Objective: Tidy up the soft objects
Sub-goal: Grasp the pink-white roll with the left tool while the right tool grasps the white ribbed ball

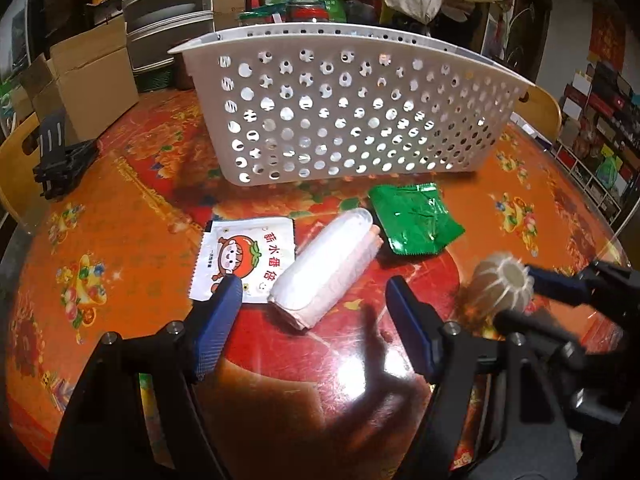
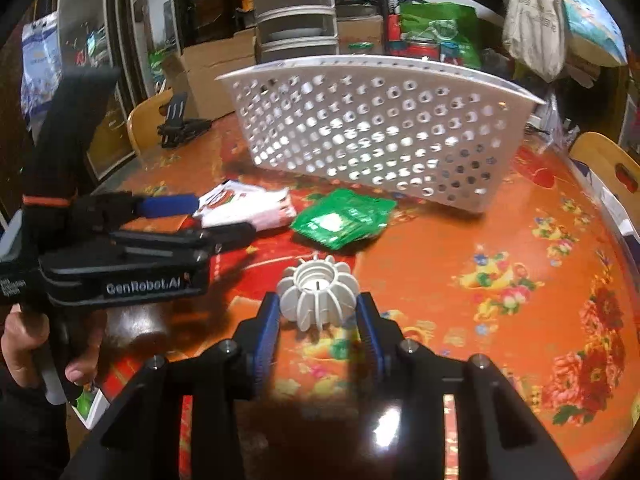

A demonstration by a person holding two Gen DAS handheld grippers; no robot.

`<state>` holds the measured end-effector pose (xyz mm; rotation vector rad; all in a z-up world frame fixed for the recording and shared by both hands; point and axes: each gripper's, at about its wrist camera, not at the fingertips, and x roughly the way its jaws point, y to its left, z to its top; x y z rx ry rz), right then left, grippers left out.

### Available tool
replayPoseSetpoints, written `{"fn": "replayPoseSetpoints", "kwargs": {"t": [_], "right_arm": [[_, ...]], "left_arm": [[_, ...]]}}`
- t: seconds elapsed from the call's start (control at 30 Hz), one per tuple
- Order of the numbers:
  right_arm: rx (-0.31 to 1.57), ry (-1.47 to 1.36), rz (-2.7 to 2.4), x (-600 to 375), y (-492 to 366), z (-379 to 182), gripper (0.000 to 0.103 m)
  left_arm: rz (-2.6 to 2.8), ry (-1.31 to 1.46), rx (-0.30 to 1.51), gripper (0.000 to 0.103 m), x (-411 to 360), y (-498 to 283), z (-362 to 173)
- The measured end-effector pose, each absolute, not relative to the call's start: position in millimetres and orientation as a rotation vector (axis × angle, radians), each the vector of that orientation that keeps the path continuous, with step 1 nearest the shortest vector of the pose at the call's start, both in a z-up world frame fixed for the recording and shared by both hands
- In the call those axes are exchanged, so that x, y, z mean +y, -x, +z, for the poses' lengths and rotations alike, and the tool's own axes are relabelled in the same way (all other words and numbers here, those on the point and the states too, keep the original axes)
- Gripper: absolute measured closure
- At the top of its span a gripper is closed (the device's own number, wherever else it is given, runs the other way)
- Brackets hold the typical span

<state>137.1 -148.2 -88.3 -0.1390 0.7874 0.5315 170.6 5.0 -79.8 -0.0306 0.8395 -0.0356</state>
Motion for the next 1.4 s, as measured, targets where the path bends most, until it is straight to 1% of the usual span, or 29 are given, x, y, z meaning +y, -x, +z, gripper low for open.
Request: {"fn": "replayPoseSetpoints", "kwargs": {"t": [0.1, 0.17, 0.23, 0.33, 0.4, 0.5, 0.53, 0.6, 0.87, 0.9, 1.23, 1.4], "right_arm": [[0.782, 0.123, 0.511, -158.8, -141.1, -85.3, 0.065], [0.778, 0.114, 0.501, -165.0, -143.0, -83.5, 0.064], [0.773, 0.107, 0.493, -170.0, -144.3, -81.2, 0.065], [0.768, 0.096, 0.483, -176.3, -146.1, -79.0, 0.065], [0.766, 0.091, 0.477, -179.5, -146.6, -78.0, 0.065], [0.764, 0.087, 0.475, -182.2, -146.6, -77.1, 0.065], [0.763, 0.087, 0.474, -182.5, -146.4, -76.8, 0.065], [0.762, 0.087, 0.474, -183.2, -146.0, -76.3, 0.065], [0.756, 0.09, 0.471, -182.9, -144.4, -75.3, 0.065], [0.755, 0.091, 0.471, -182.8, -144.2, -74.9, 0.065], [0.739, 0.104, 0.449, -183.2, -142.9, -70.5, 0.065], [0.736, 0.109, 0.439, -184.7, -144.1, -69.6, 0.065]], "left_arm": [[-0.038, 0.03, 0.845, 0.031, 4.4, -172.0, -81.4], [-0.036, 0.026, 0.85, 0.037, 3.7, -173.4, -82.5], [-0.037, 0.02, 0.86, 0.048, 3.2, -173.9, -84.5], [-0.039, 0.009, 0.864, 0.054, 0.3, -174.4, -86.8], [-0.038, 0.002, 0.863, 0.057, -0.6, -173.6, -87.4], [-0.048, -0.003, 0.86, 0.065, -1.5, -172.3, -87.5], [-0.05, -0.006, 0.863, 0.067, -2.1, -172.2, -87.6], [-0.055, -0.008, 0.866, 0.068, -2.0, -172.0, -87.7], [-0.068, -0.01, 0.873, 0.068, -4.0, -173.8, -88.4], [-0.068, -0.008, 0.872, 0.07, -4.0, -173.4, -88.5], [-0.069, 0.0, 0.758, 0.072, 1.2, -150.2, -72.6], [-0.071, 0.005, 0.735, 0.072, 5.6, -142.6, -65.2]]}}
